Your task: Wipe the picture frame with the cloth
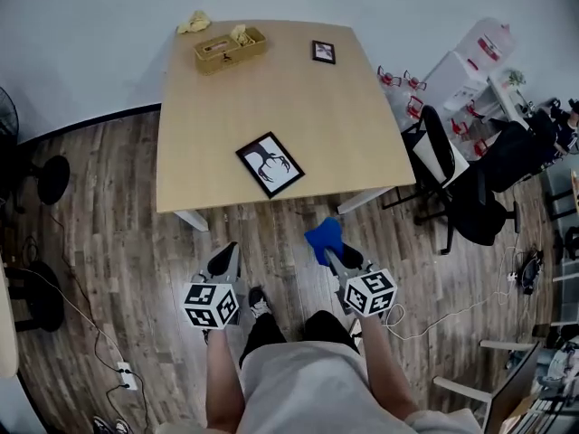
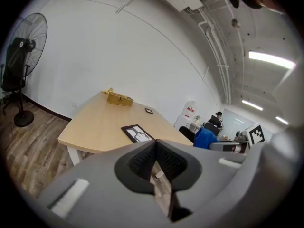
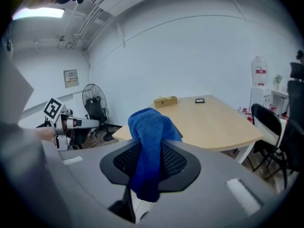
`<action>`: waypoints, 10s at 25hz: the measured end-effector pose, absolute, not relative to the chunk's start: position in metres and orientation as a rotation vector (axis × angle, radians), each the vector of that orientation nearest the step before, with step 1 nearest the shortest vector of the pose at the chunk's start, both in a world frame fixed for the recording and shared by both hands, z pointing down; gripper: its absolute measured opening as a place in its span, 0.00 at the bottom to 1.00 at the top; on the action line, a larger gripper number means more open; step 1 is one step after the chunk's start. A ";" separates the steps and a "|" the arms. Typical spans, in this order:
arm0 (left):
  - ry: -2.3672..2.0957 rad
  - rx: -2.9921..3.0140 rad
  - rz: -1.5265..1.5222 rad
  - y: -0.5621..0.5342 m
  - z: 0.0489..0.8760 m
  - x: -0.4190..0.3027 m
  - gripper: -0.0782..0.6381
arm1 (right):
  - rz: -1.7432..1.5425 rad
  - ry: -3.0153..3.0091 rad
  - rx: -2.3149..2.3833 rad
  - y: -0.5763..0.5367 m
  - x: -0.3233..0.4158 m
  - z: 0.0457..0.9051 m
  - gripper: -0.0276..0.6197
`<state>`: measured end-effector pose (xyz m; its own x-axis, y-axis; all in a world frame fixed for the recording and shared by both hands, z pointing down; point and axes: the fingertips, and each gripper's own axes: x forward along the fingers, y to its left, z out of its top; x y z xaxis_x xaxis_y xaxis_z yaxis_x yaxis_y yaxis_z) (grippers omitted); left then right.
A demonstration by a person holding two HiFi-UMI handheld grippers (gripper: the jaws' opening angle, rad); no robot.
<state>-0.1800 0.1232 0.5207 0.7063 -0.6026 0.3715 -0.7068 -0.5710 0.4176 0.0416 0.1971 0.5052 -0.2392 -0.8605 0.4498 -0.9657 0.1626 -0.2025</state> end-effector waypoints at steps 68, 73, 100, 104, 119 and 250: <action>-0.641 2.099 1.472 -0.086 0.721 -0.035 0.18 | 0.079 -2.249 0.282 -0.206 0.027 0.704 0.19; -0.639 2.091 1.507 -0.086 0.722 -0.036 0.18 | 0.054 -2.264 0.181 -0.163 0.028 0.708 0.19; -0.645 2.119 1.461 -0.084 0.721 -0.039 0.18 | 0.301 -2.233 -0.005 -0.030 0.064 0.704 0.19; -0.652 2.120 1.455 -0.085 0.721 -0.037 0.18 | 0.465 -2.209 -0.317 0.005 0.061 0.676 0.19; -0.693 2.135 1.441 -0.084 0.720 -0.038 0.18 | 0.247 -2.189 -0.011 -0.064 0.017 0.708 0.23; -0.930 2.159 1.198 -0.104 0.718 -0.032 0.18 | 0.051 -2.075 0.337 -0.111 0.090 0.709 0.16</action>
<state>-0.0321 -0.1041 0.7180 0.3804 -0.3222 0.8669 -0.7599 -0.6431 0.0945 0.0900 -0.1113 0.7087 -0.4684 -0.2173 0.8563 -0.2589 0.9605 0.1021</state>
